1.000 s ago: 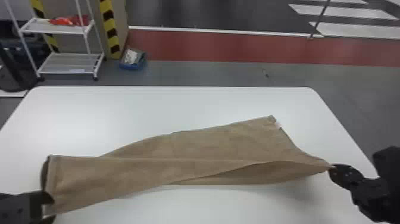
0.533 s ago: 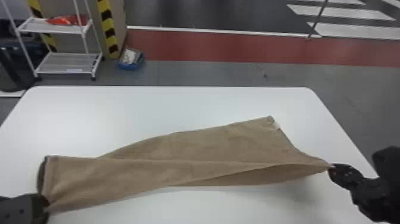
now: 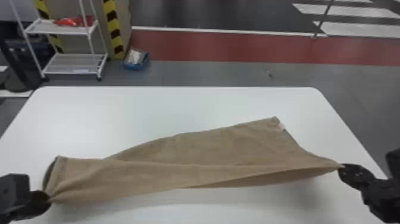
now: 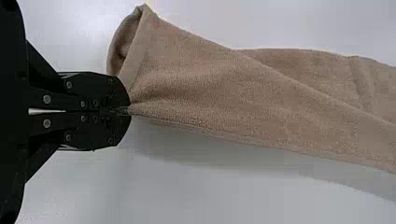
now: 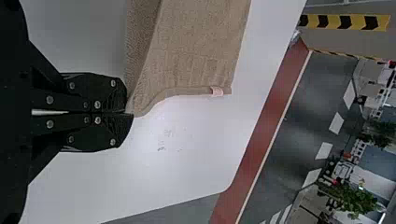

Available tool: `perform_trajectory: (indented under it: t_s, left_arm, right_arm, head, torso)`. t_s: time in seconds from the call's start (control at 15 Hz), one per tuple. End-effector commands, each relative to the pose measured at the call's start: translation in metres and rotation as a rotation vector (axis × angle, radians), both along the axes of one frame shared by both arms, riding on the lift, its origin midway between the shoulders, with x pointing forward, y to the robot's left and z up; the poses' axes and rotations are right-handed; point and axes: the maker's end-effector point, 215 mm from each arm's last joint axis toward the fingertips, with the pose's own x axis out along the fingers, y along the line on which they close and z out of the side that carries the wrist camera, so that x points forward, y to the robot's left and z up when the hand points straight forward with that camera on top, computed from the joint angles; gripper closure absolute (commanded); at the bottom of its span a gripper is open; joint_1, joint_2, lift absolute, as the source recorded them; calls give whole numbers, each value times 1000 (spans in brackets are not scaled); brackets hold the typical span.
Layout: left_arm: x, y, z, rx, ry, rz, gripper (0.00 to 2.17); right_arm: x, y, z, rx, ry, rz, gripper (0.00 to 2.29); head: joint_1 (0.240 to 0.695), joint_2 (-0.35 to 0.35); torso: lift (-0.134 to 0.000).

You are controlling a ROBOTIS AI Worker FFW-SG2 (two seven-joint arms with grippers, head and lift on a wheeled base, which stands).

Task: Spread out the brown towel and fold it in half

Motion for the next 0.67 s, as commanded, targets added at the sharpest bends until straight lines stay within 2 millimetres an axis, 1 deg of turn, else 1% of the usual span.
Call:
perform_trajectory:
  t_s: [0.0, 0.2, 0.27, 0.33, 0.47, 0.6]
  left_arm:
    - [11, 3, 41, -47, -60, 11, 1328]
    - [22, 1, 90, -134, -128, 9, 1328]
    - [26, 3, 103, -153, -154, 17, 1328]
    - [30, 5, 115, -167, -176, 19, 1328]
    - [32, 12, 132, -203, -202, 27, 1325]
    - [35, 18, 142, -224, -223, 37, 1325]
  right_arm:
    - [4, 1, 13, 15, -30, -7, 1325]
    - [9, 0, 22, 34, -56, -41, 1325]
    - [12, -1, 26, 46, -73, -50, 1325]
    - [13, -7, 31, 51, -89, -77, 1325]
    - [12, -15, 32, 50, -98, -118, 1325]
    - [9, -28, 33, 48, -102, -172, 1325]
  head:
    - [695, -96]
    - [695, -92]
    - [695, -94]
    - [695, -94]
    - [695, -95]
    - [695, -98]
  torso:
    - [-128]
    - [-128]
    - [-128]
    - [-128]
    - [-128]
    - [-128]
